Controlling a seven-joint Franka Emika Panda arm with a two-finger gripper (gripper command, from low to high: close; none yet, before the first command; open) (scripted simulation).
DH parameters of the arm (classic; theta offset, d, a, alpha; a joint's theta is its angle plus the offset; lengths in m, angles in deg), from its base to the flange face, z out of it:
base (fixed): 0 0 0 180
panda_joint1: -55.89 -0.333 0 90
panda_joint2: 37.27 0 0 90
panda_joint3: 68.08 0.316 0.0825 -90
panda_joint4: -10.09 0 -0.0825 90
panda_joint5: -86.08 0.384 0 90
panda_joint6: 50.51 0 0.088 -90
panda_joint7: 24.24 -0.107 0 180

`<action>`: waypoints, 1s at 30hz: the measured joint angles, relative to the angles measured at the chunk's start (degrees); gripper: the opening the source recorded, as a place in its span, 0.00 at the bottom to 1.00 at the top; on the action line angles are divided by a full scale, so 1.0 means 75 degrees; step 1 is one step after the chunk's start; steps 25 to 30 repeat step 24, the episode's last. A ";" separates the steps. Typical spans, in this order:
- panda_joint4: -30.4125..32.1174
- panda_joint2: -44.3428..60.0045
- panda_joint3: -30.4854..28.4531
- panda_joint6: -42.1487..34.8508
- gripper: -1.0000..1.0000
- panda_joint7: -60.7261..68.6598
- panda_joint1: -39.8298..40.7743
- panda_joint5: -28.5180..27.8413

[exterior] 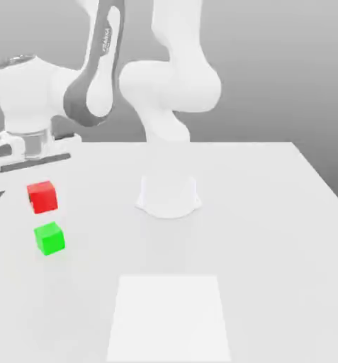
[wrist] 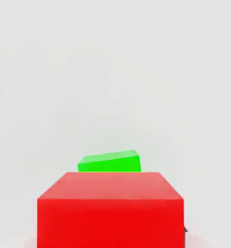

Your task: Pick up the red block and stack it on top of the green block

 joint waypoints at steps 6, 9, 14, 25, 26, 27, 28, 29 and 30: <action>-0.0007 0.0456 -0.0210 0.0467 0.00 0.0313 -0.0320 0.0467; -0.0006 0.0708 -0.0302 0.0702 0.00 0.0513 -0.0489 0.0762; -0.0001 0.1154 -0.0458 0.1088 0.00 0.0930 -0.0809 0.1372; -0.0007 0.2126 -0.0285 0.1798 0.00 0.2281 -0.1191 0.3282; -0.0007 0.2126 -0.0285 0.1798 0.00 0.2281 -0.1191 0.3282; -0.0007 0.2126 -0.0285 0.1798 0.00 0.2281 -0.1191 0.3282; -0.0007 0.2126 -0.0285 0.1798 0.00 0.2281 -0.1191 0.3282; -0.0007 0.2126 -0.0285 0.1798 0.00 0.2281 -0.1191 0.3282; -0.0007 0.2126 -0.0285 0.1798 0.00 0.2281 -0.1191 0.3282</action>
